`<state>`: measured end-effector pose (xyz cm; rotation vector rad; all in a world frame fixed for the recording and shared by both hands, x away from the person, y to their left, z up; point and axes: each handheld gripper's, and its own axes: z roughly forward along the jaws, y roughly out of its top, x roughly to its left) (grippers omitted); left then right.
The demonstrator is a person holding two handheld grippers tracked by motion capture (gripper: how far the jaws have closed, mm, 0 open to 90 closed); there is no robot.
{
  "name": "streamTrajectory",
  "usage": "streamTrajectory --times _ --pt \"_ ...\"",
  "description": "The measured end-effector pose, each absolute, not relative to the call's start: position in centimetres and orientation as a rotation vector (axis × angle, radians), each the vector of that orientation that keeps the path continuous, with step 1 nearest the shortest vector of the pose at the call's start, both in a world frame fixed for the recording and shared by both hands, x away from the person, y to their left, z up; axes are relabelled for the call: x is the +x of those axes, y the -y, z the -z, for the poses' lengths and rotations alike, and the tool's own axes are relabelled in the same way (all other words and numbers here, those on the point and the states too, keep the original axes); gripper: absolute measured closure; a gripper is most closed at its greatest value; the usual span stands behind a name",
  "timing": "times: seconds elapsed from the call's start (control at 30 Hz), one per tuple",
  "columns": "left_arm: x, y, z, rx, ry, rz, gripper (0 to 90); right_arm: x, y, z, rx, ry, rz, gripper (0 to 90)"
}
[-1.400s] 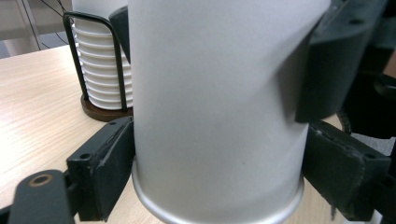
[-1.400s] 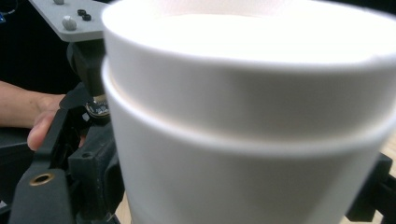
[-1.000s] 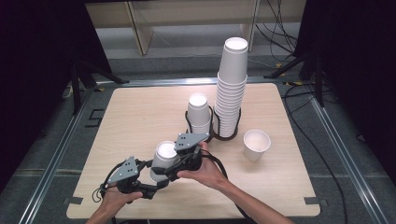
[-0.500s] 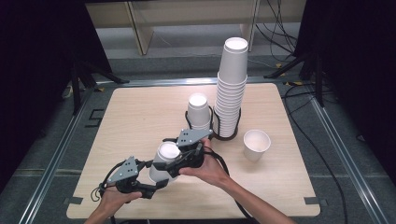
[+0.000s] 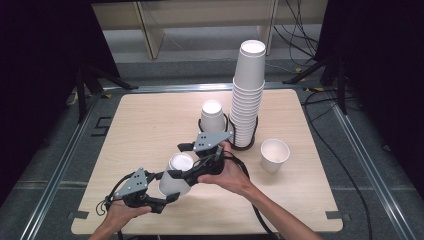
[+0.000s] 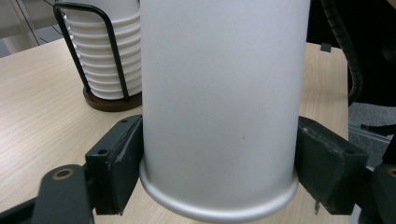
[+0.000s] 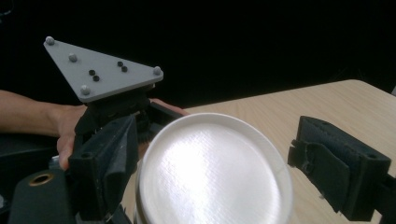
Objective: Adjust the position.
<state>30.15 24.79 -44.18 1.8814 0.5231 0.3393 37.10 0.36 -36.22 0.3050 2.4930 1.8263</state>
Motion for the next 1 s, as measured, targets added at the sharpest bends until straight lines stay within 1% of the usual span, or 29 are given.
streamTrajectory --times 0.27,0.43,0.97,1.0 --pt "30.1 -24.6 44.4 1.915 -0.499 -0.332 22.5 37.3 1.4 35.7 0.220 -2.589 -1.769 15.0" --pt "29.9 -24.5 44.3 1.963 -0.482 -0.334 22.5 37.4 1.9 35.7 0.170 -2.632 -1.722 15.0" --pt "29.8 -24.4 44.1 1.986 -0.462 -0.346 22.5 37.4 0.9 36.5 0.065 -2.786 -1.533 15.2" --pt "29.9 -24.6 44.0 2.013 -0.444 -0.360 22.5 37.4 0.8 36.6 0.069 -2.809 -1.525 15.2"
